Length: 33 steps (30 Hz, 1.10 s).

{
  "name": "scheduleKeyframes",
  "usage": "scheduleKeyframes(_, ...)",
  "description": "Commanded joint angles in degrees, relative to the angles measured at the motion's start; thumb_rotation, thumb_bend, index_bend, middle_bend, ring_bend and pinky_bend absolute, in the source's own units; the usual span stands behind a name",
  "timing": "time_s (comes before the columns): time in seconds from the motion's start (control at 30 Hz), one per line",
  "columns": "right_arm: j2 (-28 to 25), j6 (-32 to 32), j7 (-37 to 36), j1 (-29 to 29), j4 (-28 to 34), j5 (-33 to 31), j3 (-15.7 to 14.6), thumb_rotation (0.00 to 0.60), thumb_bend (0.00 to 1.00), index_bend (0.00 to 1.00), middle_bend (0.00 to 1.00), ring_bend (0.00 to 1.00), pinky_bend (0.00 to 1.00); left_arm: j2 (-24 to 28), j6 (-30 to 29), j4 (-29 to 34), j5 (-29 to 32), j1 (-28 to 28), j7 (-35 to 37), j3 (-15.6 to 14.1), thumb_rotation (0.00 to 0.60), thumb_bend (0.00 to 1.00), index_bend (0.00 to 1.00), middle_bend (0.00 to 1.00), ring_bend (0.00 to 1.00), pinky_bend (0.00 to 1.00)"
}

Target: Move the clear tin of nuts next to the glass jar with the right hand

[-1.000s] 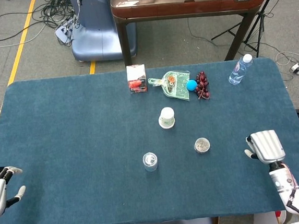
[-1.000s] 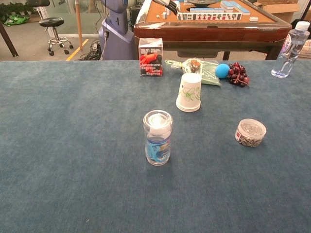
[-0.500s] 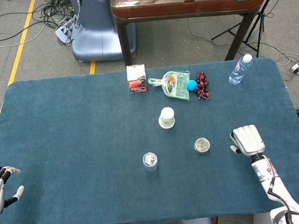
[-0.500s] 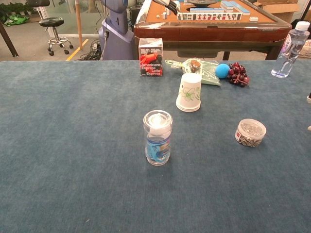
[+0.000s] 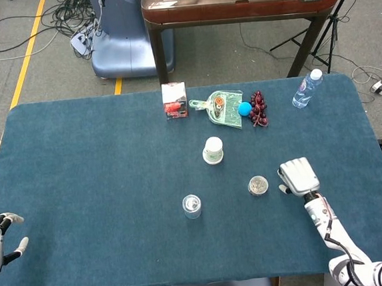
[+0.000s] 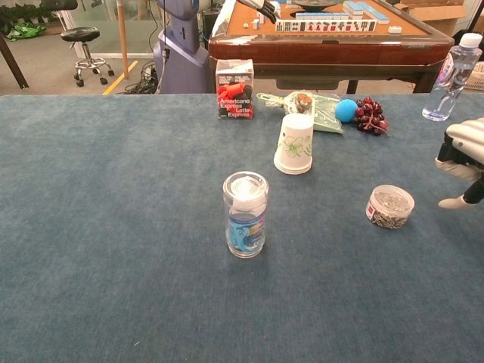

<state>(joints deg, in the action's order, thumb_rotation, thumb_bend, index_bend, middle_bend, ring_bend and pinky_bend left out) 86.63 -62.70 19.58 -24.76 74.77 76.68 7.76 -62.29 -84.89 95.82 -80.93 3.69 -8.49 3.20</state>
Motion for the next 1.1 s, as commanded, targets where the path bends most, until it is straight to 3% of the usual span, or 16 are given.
scheduleKeyframes(0.03, 0.6, 0.2, -0.1, -0.3, -0.5, -0.2, -0.2, 0.600, 0.00, 1.00, 1.00, 1.00, 1.00, 0.1, 0.0, 0.1, 0.0, 0.0, 0.1, 0.0, 0.600, 0.29, 0.41, 0.35, 0.25, 0.45)
scheduleKeyframes(1.1, 6.8, 2.0, -1.1, -5.6, -5.5, 0.8, -0.1, 0.600, 0.00, 1.00, 1.00, 1.00, 1.00, 0.3, 0.1, 0.1, 0.2, -0.1, 0.4, -0.1, 0.600, 0.29, 0.44, 0.35, 0.25, 0.45)
